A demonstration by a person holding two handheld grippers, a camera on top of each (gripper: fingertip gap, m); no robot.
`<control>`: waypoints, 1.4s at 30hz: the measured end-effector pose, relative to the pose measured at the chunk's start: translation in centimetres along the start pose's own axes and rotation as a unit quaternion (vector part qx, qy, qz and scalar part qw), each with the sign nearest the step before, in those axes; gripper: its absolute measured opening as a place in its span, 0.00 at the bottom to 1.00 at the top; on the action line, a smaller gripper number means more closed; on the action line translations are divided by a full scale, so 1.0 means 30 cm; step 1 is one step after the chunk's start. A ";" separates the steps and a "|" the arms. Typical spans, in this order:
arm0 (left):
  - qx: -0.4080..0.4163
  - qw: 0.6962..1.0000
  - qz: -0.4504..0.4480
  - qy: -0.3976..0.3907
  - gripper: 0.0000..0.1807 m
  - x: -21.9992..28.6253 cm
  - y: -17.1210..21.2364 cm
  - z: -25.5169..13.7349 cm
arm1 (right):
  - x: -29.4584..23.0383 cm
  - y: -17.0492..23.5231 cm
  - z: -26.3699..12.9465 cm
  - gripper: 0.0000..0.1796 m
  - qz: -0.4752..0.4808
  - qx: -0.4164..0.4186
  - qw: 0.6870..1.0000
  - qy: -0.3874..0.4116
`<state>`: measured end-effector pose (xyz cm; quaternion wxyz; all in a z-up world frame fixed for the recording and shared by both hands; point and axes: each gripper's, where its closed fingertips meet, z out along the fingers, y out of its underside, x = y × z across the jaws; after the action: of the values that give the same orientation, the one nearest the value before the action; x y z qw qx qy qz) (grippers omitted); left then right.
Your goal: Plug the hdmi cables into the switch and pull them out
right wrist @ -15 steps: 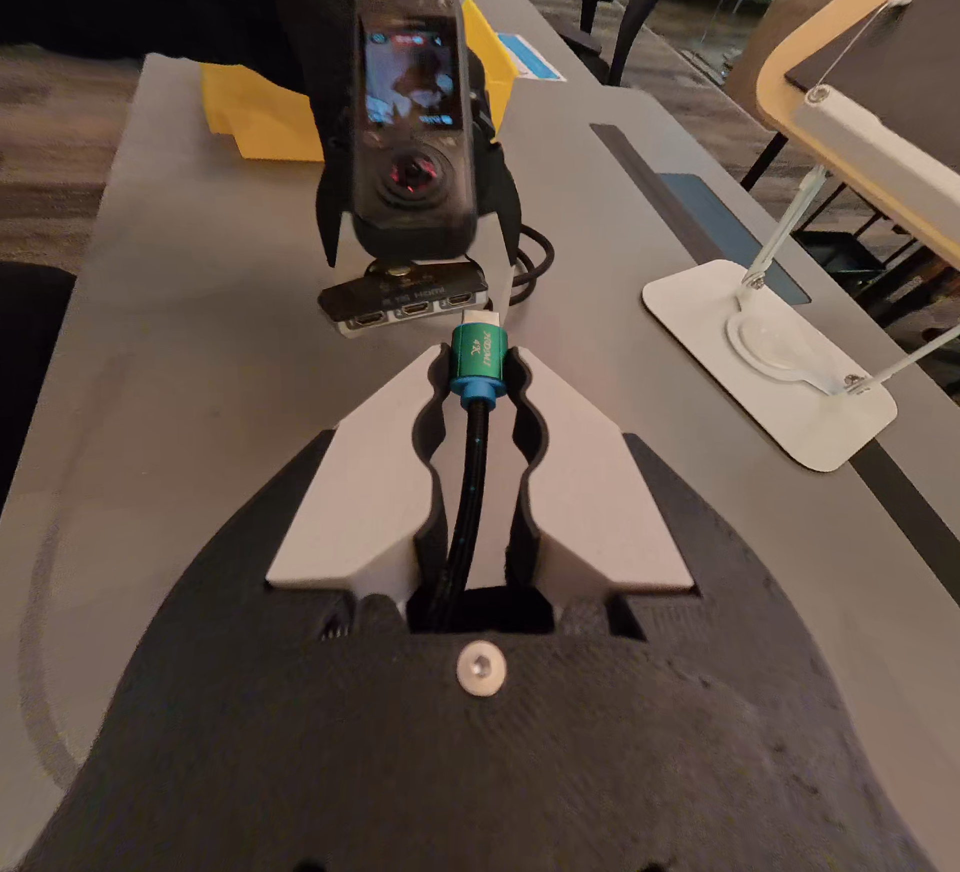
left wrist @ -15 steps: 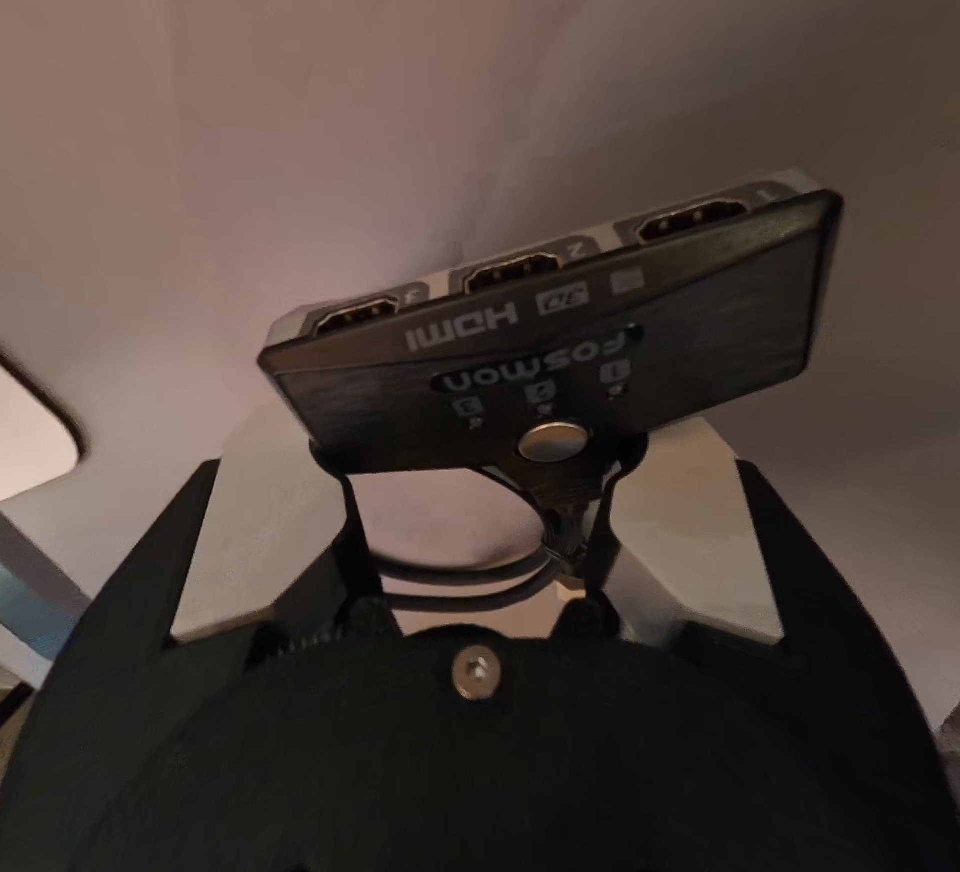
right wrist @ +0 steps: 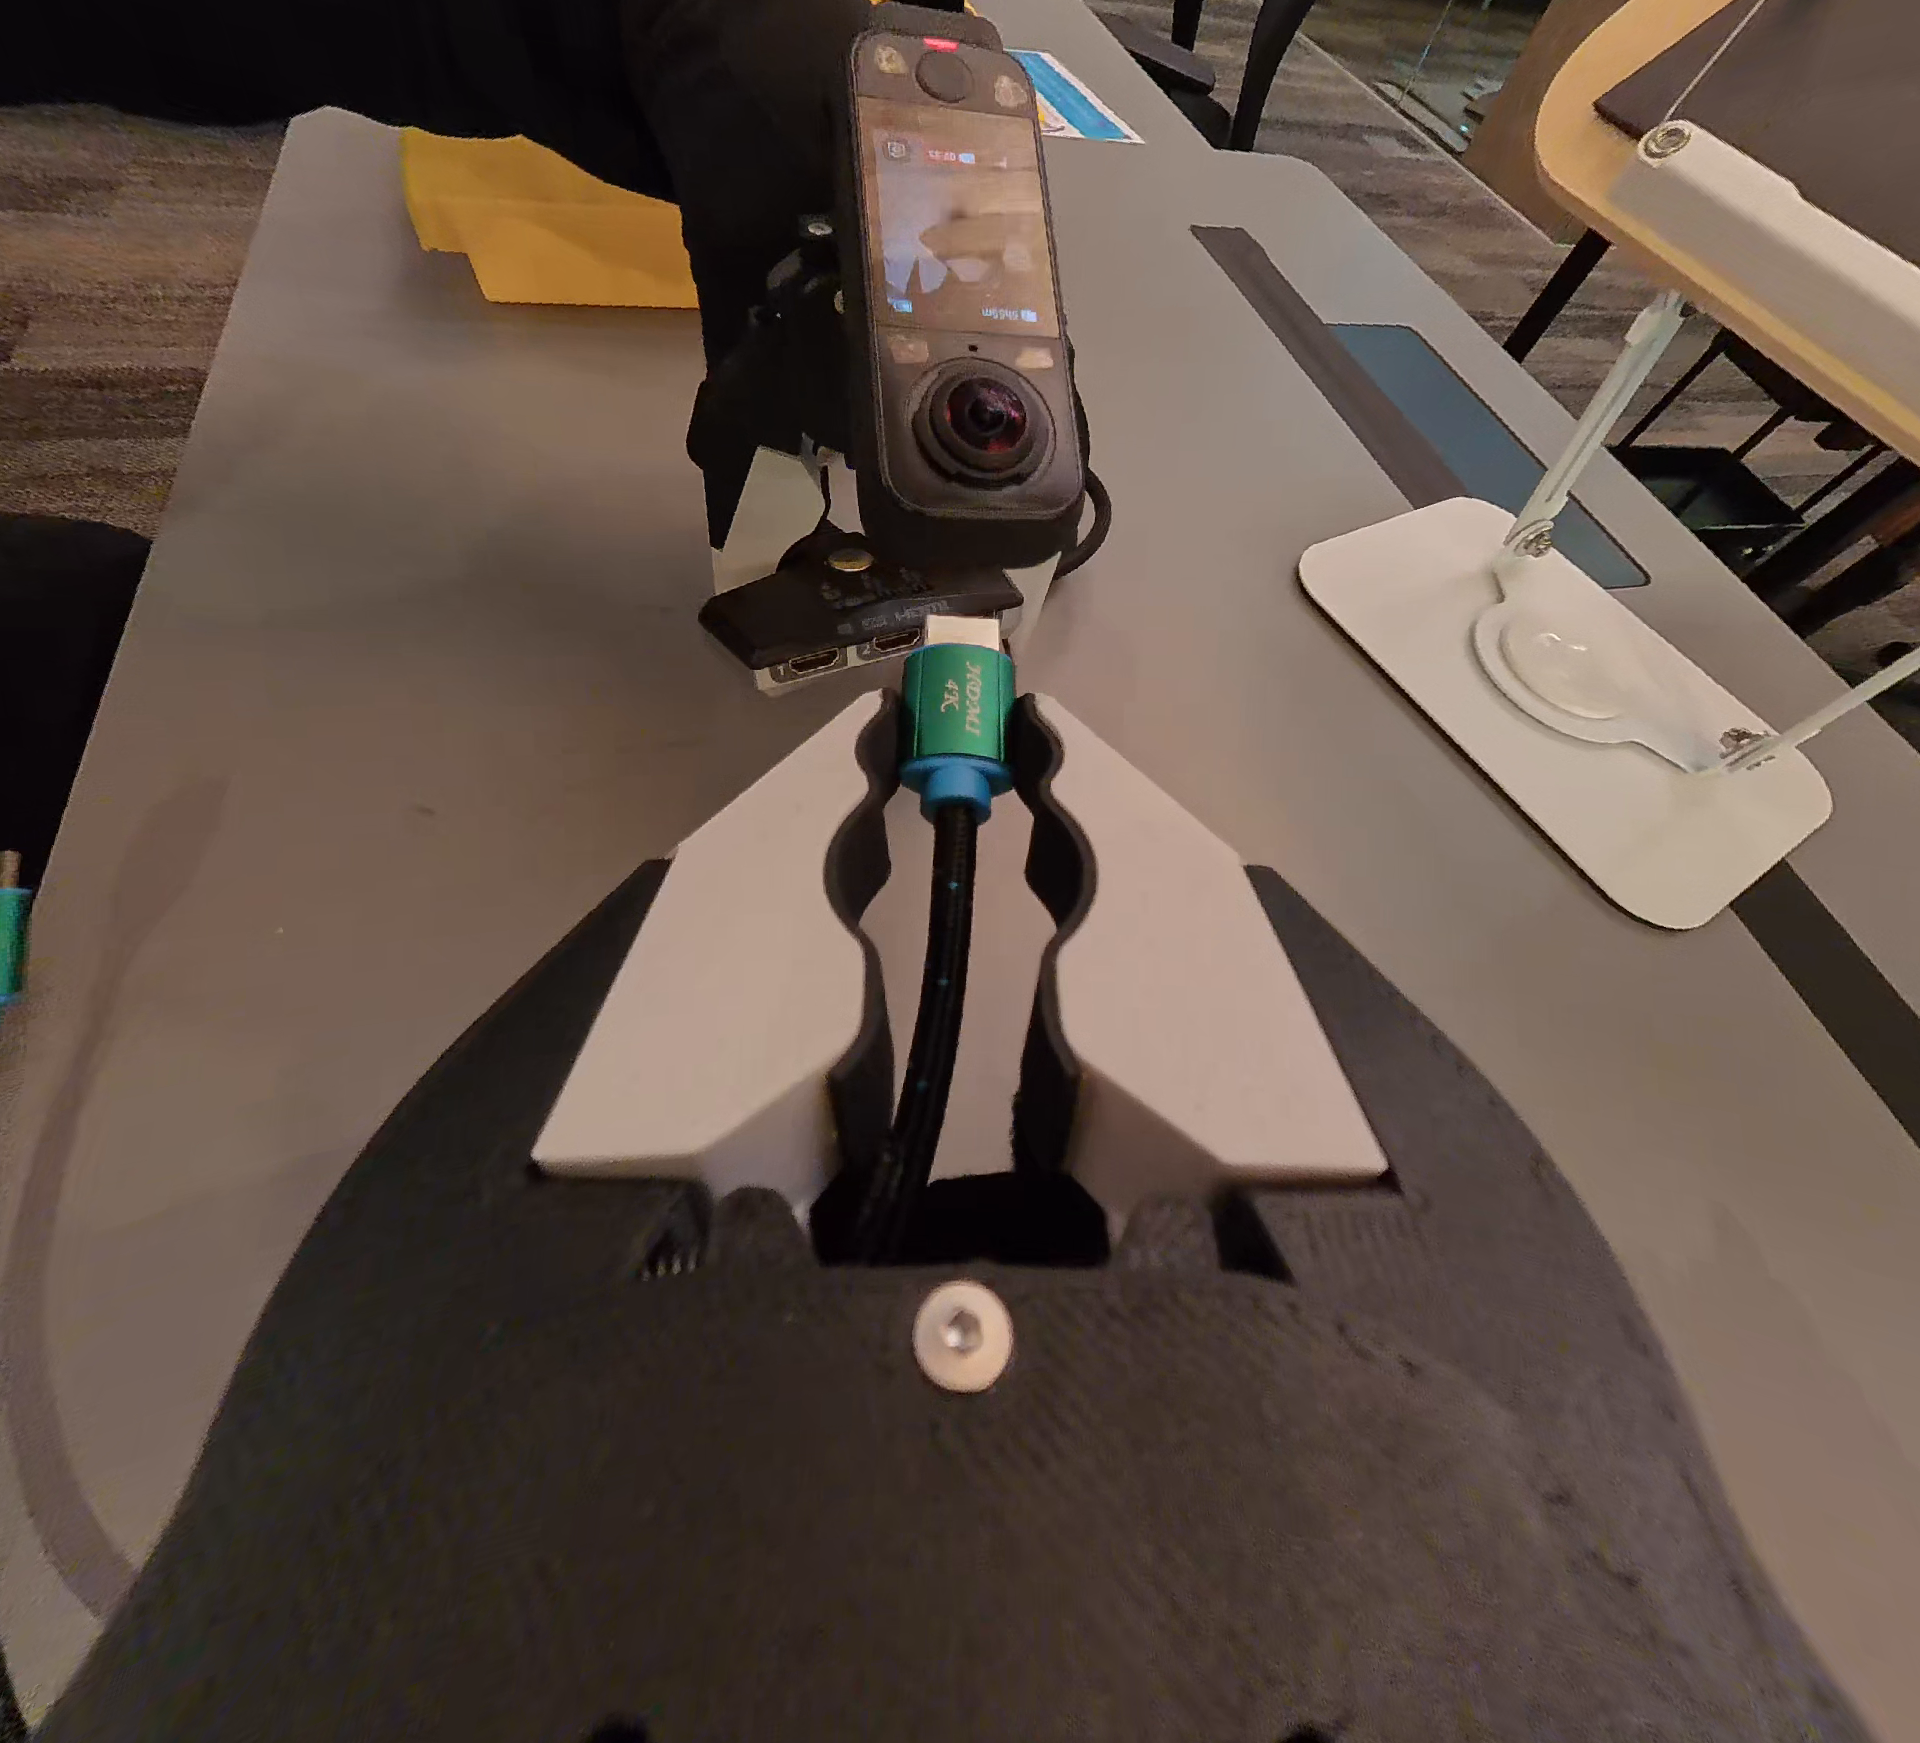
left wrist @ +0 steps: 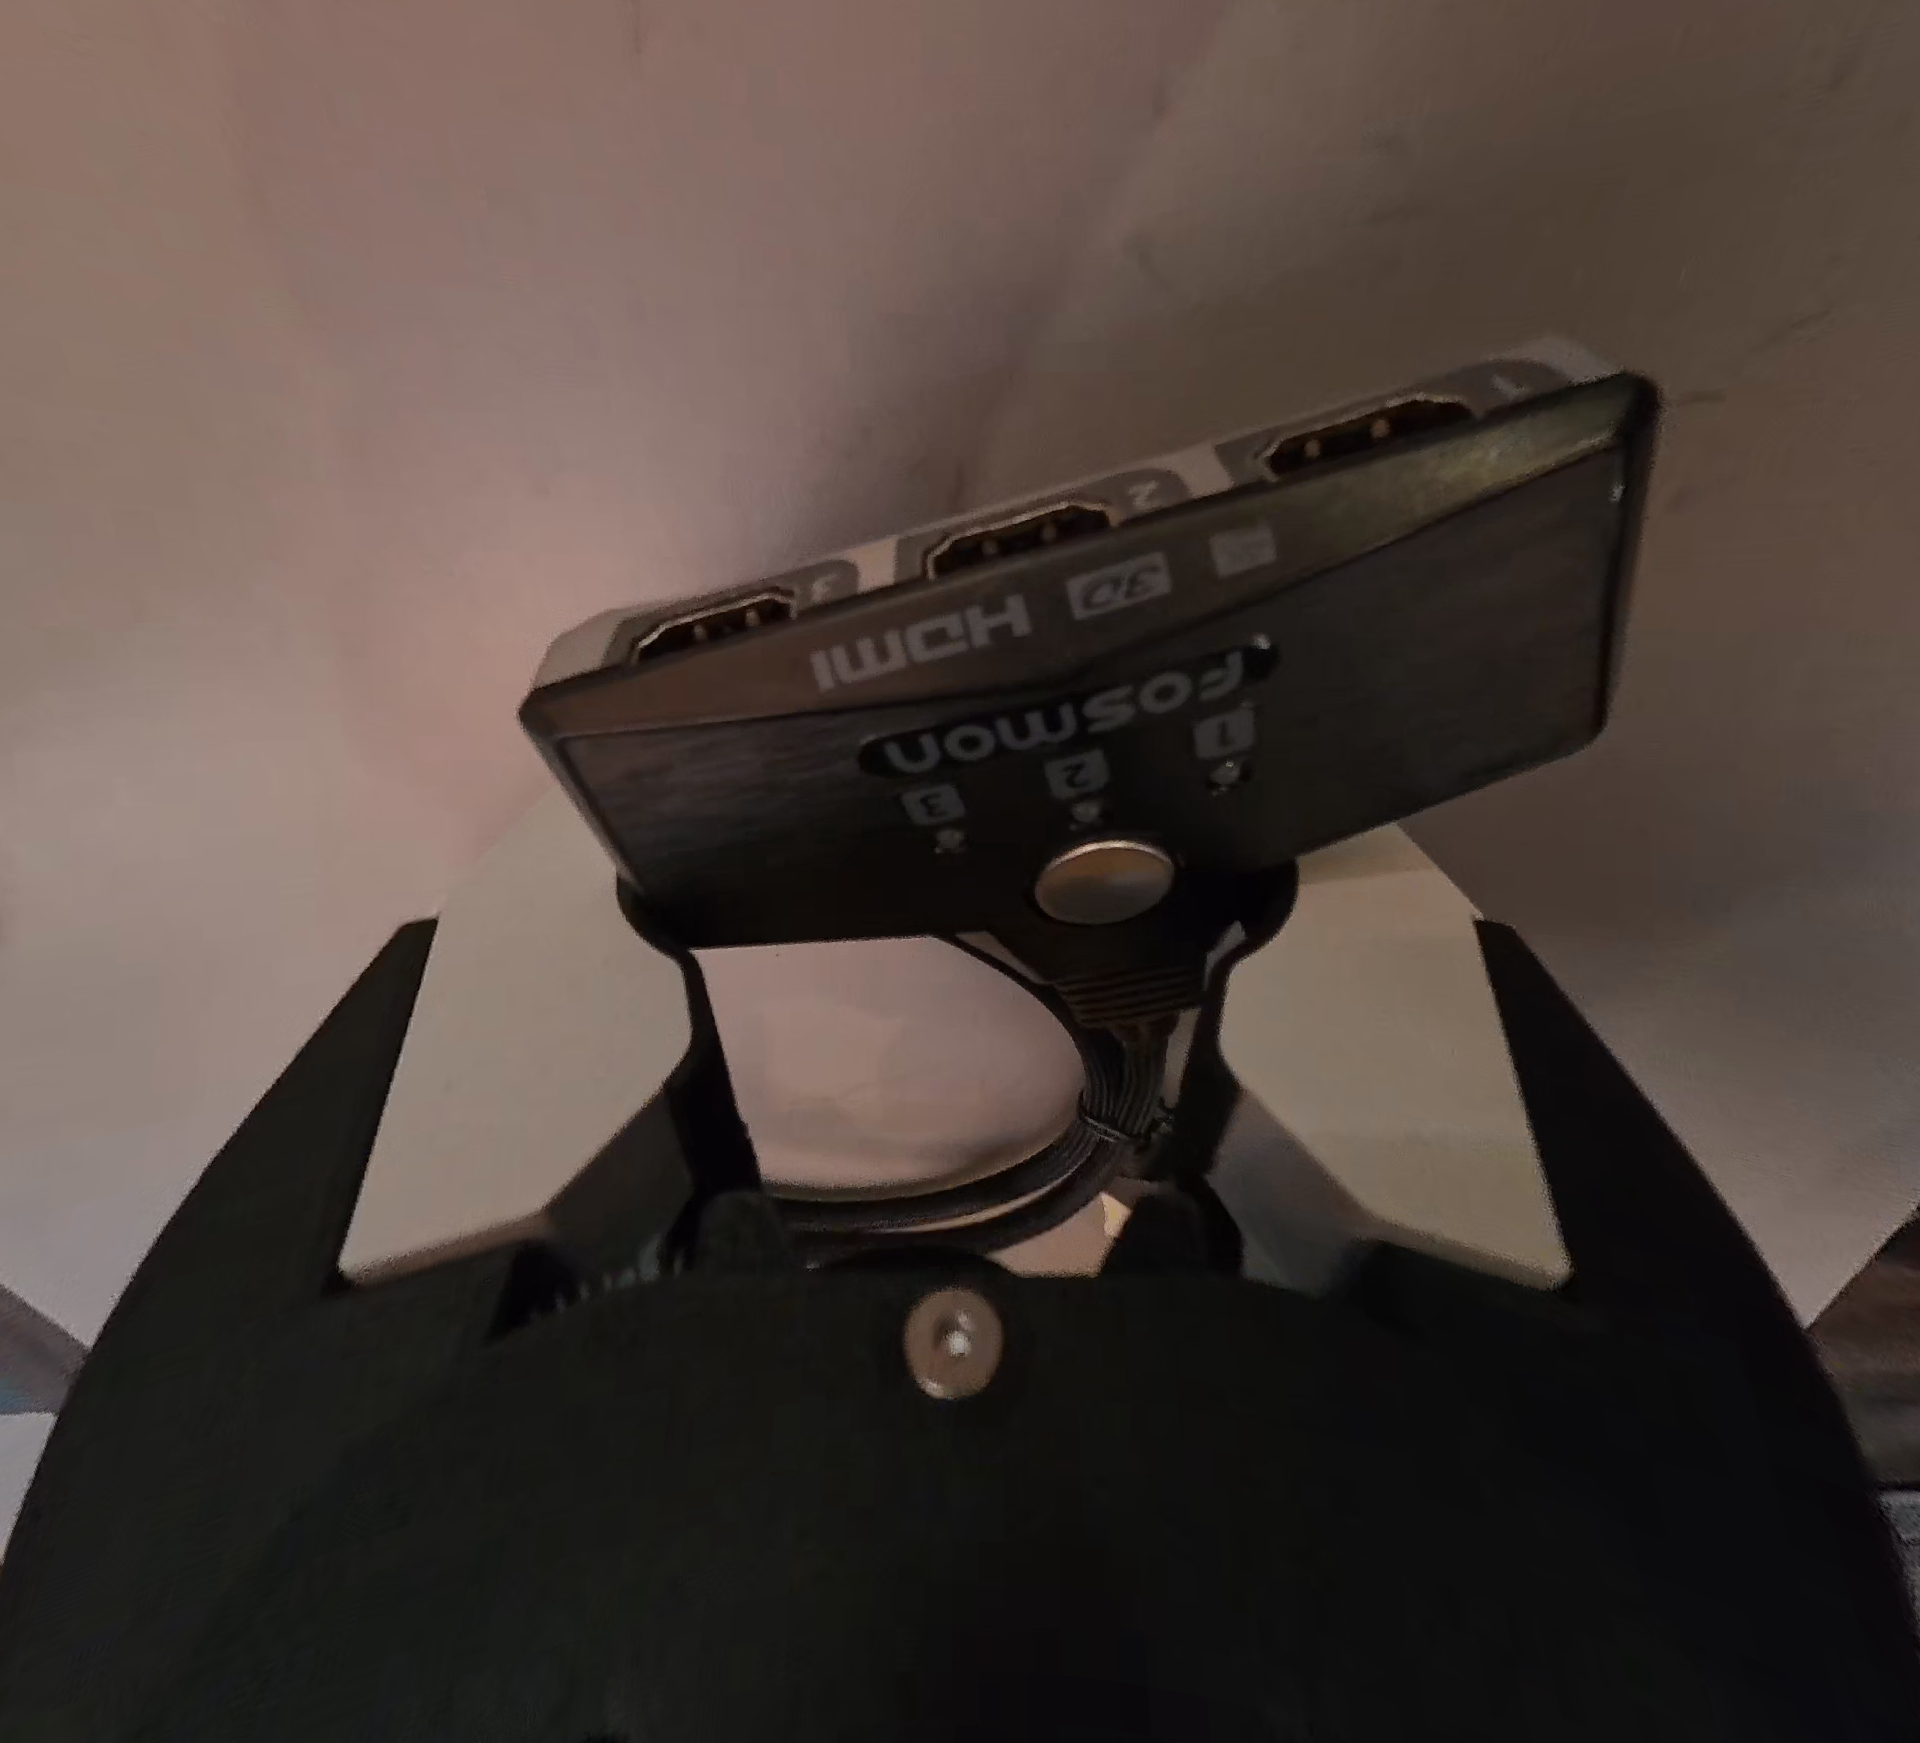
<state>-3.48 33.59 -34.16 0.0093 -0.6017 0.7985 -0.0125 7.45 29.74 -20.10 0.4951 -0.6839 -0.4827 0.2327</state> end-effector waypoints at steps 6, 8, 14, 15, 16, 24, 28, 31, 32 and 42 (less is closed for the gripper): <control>-0.032 0.999 -0.006 0.004 0.58 -0.005 0.005 -0.001 | 0.011 -0.003 -0.014 0.10 0.002 0.006 1.000 0.005; -0.042 0.999 -0.007 -0.001 0.59 -0.008 0.007 -0.001 | 0.013 -0.005 -0.019 0.10 0.003 0.008 1.000 0.006; -0.048 0.997 -0.027 -0.051 0.61 -0.047 0.027 -0.054 | 0.034 -0.026 -0.044 0.10 -0.001 0.019 1.000 0.023; -0.036 0.996 -0.038 -0.070 0.61 -0.062 0.026 -0.079 | 0.039 -0.031 -0.050 0.10 -0.001 0.021 0.999 0.028; -0.021 0.995 -0.050 -0.084 0.61 -0.072 0.026 -0.106 | 0.047 -0.037 -0.055 0.10 -0.002 0.025 0.999 0.035; 0.179 0.951 -0.168 -0.187 0.62 -0.079 0.013 -0.401 | 0.167 -0.069 -0.113 0.10 0.031 0.057 0.989 0.134; 0.237 0.938 -0.203 -0.148 0.61 0.054 0.005 -0.449 | 0.221 -0.088 -0.164 0.10 0.056 0.075 0.979 0.181; 0.256 0.933 -0.221 -0.122 0.61 0.156 0.015 -0.426 | 0.258 -0.107 -0.208 0.10 0.068 0.100 0.969 0.217; 0.262 0.929 -0.234 -0.114 0.61 0.184 0.023 -0.412 | 0.273 -0.113 -0.225 0.10 0.074 0.108 0.964 0.233; 0.456 0.837 -0.294 0.075 0.58 0.409 -0.200 -0.306 | 0.342 -0.169 -0.348 0.10 0.110 0.175 0.919 0.336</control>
<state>-1.36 20.23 -24.81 0.2188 -0.7334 0.4861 -0.4220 17.94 34.37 -9.72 0.7114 -0.6729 -0.1614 0.1230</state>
